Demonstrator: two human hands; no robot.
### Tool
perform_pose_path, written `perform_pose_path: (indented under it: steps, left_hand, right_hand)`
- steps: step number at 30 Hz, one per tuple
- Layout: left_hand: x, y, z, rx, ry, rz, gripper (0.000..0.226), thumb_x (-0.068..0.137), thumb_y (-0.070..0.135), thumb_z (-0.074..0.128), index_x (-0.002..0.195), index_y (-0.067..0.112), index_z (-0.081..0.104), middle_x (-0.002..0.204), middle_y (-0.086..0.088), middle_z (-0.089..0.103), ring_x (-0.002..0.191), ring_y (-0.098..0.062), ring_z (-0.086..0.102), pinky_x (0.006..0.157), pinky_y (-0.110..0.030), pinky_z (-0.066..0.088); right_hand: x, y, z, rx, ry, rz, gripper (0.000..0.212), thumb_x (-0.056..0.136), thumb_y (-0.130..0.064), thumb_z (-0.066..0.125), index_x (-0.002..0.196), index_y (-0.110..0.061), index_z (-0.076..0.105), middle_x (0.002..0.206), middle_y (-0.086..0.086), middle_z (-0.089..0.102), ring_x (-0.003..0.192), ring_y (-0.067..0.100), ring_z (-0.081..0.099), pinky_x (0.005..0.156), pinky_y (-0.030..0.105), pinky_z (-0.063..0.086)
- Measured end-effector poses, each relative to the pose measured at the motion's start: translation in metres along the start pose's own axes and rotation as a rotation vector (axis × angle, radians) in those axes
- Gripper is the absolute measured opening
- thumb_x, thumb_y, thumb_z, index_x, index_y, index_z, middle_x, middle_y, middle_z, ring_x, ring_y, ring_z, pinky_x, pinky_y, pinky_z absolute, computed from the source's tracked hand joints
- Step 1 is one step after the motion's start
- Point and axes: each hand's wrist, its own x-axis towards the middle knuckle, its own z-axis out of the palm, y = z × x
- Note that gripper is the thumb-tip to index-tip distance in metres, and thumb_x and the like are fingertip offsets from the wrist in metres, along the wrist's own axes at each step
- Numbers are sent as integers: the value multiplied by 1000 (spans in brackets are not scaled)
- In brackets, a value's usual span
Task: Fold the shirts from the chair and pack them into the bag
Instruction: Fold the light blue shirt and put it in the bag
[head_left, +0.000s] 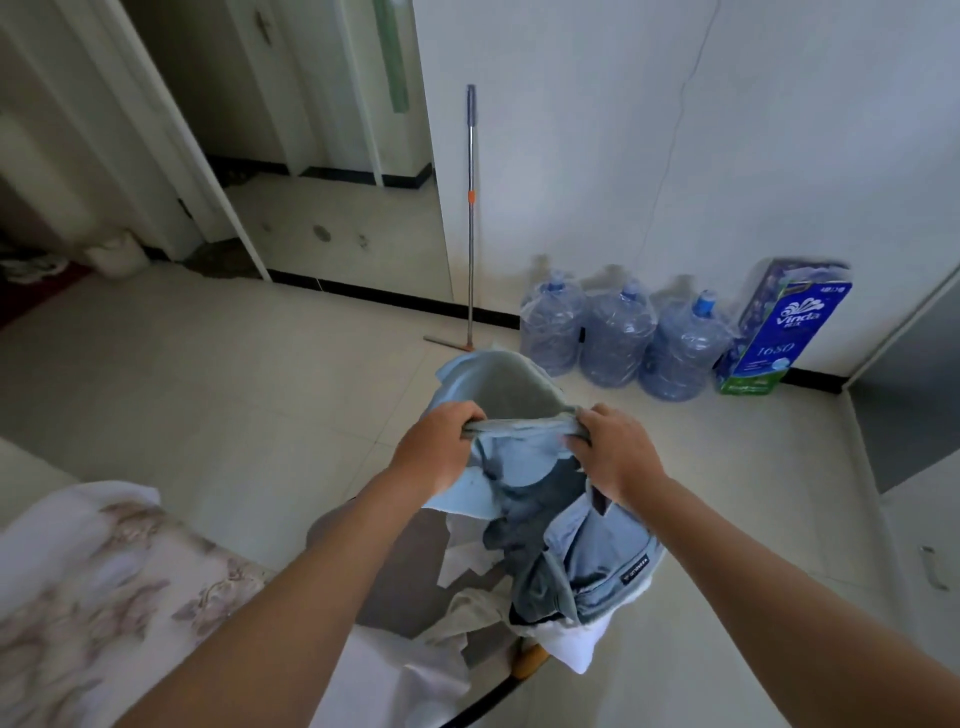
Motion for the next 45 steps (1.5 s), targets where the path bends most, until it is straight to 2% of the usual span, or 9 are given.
perform_pose_path:
  steps: [5, 9, 13, 19, 24, 29, 35, 40, 45]
  left_hand:
    - [-4, 17, 3, -276, -84, 94, 86, 81, 27, 77, 150, 39, 26, 130, 16, 48, 112, -8, 56, 87, -21, 48]
    - [8, 21, -18, -181, 156, 47, 40, 90, 8, 51, 119, 32, 61, 96, 5, 69, 84, -18, 65, 69, -32, 51]
    - [5, -3, -51, -136, 75, -17, 47, 82, 0, 42, 102, 35, 66, 86, 8, 69, 78, -14, 63, 66, -32, 51]
    - [-27, -31, -78, -110, 207, 6, 44, 86, -1, 48, 115, 25, 67, 106, 11, 57, 96, -5, 54, 83, -13, 39]
    - [-72, -55, -135, -190, 489, -118, 54, 84, 4, 51, 122, 42, 56, 105, 7, 67, 93, -16, 64, 80, -31, 54]
    - [-156, -88, -198, -22, 707, -299, 41, 86, 12, 49, 117, 36, 59, 94, -2, 69, 85, -29, 62, 68, -37, 50]
    - [-307, -164, -233, 88, 770, -467, 39, 85, 11, 52, 109, 40, 63, 91, 11, 62, 82, -16, 55, 66, -28, 39]
    - [-436, -259, -219, -179, 572, -627, 32, 71, 3, 56, 92, 26, 65, 92, -4, 67, 84, -28, 67, 64, -38, 57]
    - [-545, -303, -180, -205, 484, -702, 44, 75, 7, 65, 95, 45, 56, 93, 5, 66, 81, -19, 63, 68, -35, 55]
  right_hand:
    - [27, -61, -17, 219, -10, -138, 18, 97, -30, 54, 87, -15, 51, 84, 4, 62, 79, 28, 60, 66, 33, 37]
    - [34, -78, -18, 427, -12, -188, 22, 82, -36, 64, 93, -22, 52, 89, -6, 61, 80, 14, 59, 72, 34, 49]
    - [37, -46, 5, -39, -166, -139, 74, 72, -55, 71, 138, -34, 46, 135, -4, 48, 125, 23, 46, 106, 41, 34]
    - [49, -87, 5, 253, -6, 13, 17, 94, -24, 57, 109, -21, 64, 100, 5, 70, 95, 32, 64, 76, 37, 46]
    - [47, -184, -42, 341, 105, -252, 19, 87, -21, 62, 106, -22, 58, 90, -2, 66, 83, 23, 63, 70, 35, 47]
    - [16, -280, -40, 322, -37, -560, 61, 82, -21, 70, 136, -21, 42, 121, -4, 54, 108, 17, 54, 86, 26, 39]
    - [-53, -396, 13, 443, -84, -664, 38, 93, -17, 64, 122, -20, 41, 98, 1, 61, 84, 20, 63, 75, 41, 54]
    - [-136, -476, 79, 232, -316, -814, 28, 99, -36, 55, 116, -15, 47, 89, 0, 59, 79, 25, 58, 64, 36, 42]
    - [-194, -512, 132, -94, -469, -885, 39, 100, -56, 40, 110, -19, 47, 82, -2, 58, 75, 22, 57, 67, 34, 42]
